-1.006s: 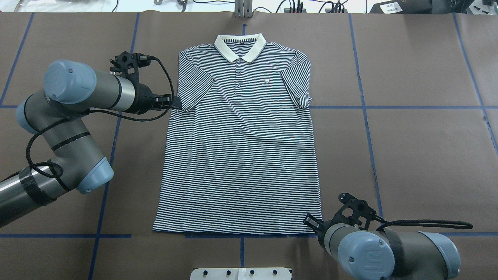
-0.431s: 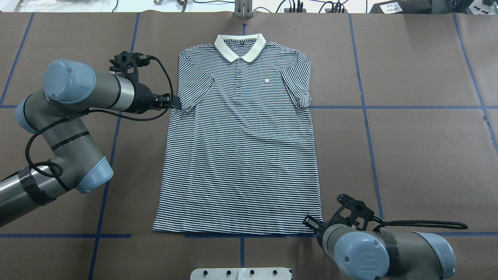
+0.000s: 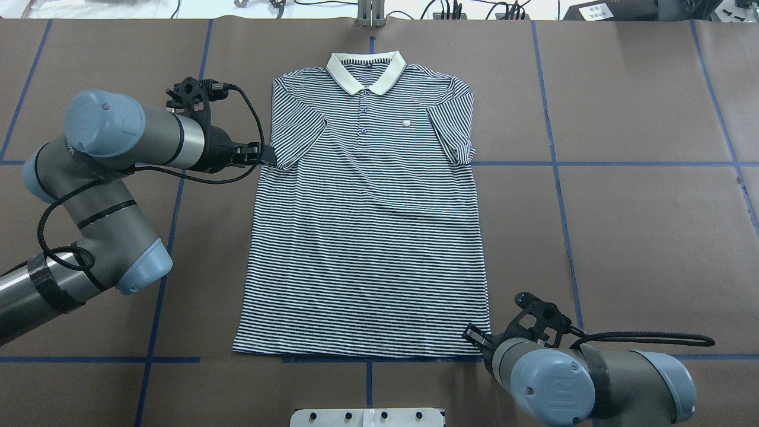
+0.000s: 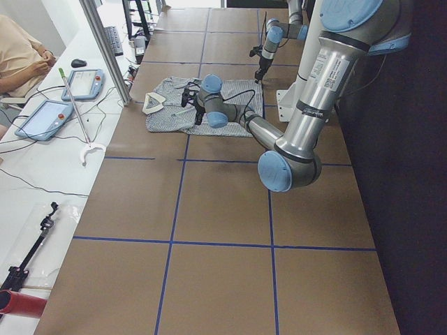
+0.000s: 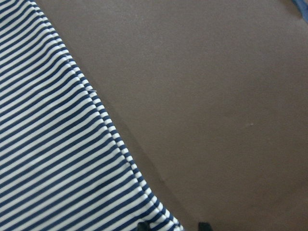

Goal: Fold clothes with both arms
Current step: 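Position the right gripper at the hem corner while the left gripper moves down the side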

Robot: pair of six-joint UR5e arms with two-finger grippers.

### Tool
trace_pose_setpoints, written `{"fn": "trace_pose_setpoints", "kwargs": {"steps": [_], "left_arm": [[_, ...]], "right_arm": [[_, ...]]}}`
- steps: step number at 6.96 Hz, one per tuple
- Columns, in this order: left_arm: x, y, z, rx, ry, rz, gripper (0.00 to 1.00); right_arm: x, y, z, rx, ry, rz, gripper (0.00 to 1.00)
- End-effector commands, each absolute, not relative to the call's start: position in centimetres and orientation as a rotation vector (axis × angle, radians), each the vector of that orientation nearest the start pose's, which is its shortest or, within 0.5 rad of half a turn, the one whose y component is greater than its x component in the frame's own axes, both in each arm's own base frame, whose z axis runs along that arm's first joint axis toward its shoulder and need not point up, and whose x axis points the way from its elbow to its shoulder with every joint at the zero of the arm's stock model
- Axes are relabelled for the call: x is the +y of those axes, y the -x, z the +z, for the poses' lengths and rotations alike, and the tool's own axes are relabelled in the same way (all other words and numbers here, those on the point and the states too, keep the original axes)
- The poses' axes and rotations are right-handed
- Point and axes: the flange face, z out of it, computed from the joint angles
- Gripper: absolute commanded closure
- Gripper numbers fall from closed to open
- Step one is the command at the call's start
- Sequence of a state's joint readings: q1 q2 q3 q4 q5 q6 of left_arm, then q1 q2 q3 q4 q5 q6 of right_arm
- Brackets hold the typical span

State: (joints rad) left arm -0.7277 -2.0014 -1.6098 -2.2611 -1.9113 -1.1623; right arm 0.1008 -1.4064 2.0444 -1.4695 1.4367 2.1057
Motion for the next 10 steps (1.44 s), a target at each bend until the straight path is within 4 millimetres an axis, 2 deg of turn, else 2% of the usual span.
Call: {"fn": "trace_pose_setpoints", "kwargs": {"steps": [1, 2, 4, 5, 6, 7, 8, 9, 10], "left_arm": [[-50.8, -42.1, 31.6, 1.132, -0.361, -0.088, 0.27], [-50.8, -42.0, 31.5, 1.133, -0.362, -0.09, 0.27], [-50.3, -41.3, 31.0, 1.146, -0.36, -0.099, 0.27], [-47.4, -39.2, 30.2, 1.195, -0.314, -0.173, 0.27], [-42.9, -38.8, 29.7, 1.233, -0.241, -0.224, 0.27], [-39.0, -39.0, 31.2, 1.21, -0.243, -0.242, 0.27], [-34.4, -39.5, 33.3, 1.186, -0.185, -0.293, 0.27], [-30.1, -41.6, 34.8, 1.162, -0.137, -0.324, 0.27], [-27.0, -43.8, 35.7, 1.127, -0.099, -0.334, 0.27]], "right_arm": [[-20.2, 50.5, 35.0, -0.771, 0.034, 0.66, 1.0], [-20.2, 50.6, 35.1, -0.769, 0.034, 0.66, 1.0], [-20.7, 49.3, 33.3, -0.809, 0.038, 0.669, 1.0], [-20.7, 48.8, 32.3, -0.83, 0.043, 0.669, 1.0], [-20.7, 48.7, 32.2, -0.832, 0.044, 0.669, 1.0], [-20.7, 48.7, 32.3, -0.832, 0.043, 0.668, 1.0], [-20.8, 48.7, 32.3, -0.831, 0.041, 0.668, 1.0], [-20.8, 48.7, 32.3, -0.832, 0.042, 0.668, 1.0], [-21.0, 48.6, 32.3, -0.832, 0.04, 0.672, 1.0]]}}
